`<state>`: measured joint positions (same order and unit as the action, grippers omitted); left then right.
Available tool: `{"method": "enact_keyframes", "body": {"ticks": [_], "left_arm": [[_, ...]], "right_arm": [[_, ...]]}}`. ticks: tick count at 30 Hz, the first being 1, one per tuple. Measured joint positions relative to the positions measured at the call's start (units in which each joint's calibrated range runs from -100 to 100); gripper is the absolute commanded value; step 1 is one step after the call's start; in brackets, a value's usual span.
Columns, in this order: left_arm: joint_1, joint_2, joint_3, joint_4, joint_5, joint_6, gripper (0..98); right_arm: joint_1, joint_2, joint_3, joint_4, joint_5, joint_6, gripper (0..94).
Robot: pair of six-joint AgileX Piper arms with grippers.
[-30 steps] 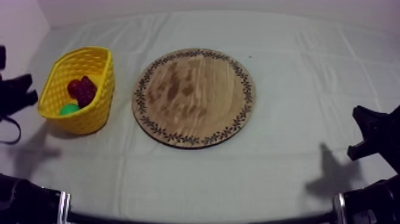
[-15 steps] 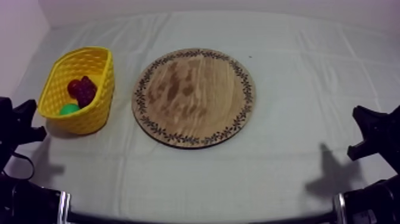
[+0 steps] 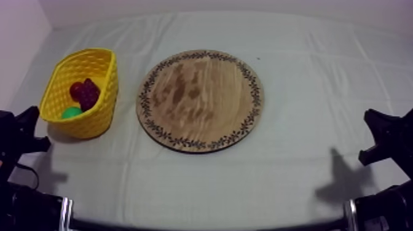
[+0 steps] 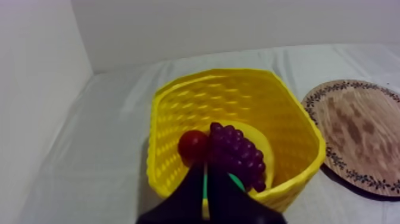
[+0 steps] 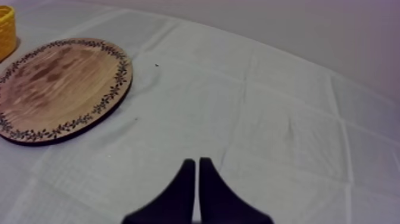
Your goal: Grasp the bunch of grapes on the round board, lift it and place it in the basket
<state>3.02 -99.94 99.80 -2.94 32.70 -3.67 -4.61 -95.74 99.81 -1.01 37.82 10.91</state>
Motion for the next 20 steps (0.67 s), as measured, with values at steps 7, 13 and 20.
{"method": "enact_keyframes", "body": {"ticks": [7, 13, 20], "left_arm": [[0.05, -0.06, 0.08, 0.06, -0.06, -0.10, 0.0], [0.05, -0.06, 0.08, 0.21, -0.06, -0.14, 0.0], [-0.04, -0.06, 0.08, 0.21, -0.35, -0.17, 0.0]], "right_arm": [[0.00, 0.00, 0.00, 0.00, 0.00, -0.04, 0.4], [0.00, 0.00, 0.00, 0.00, 0.00, 0.02, 0.4], [0.00, 0.00, 0.00, 0.00, 0.00, 0.02, 0.4]]}}
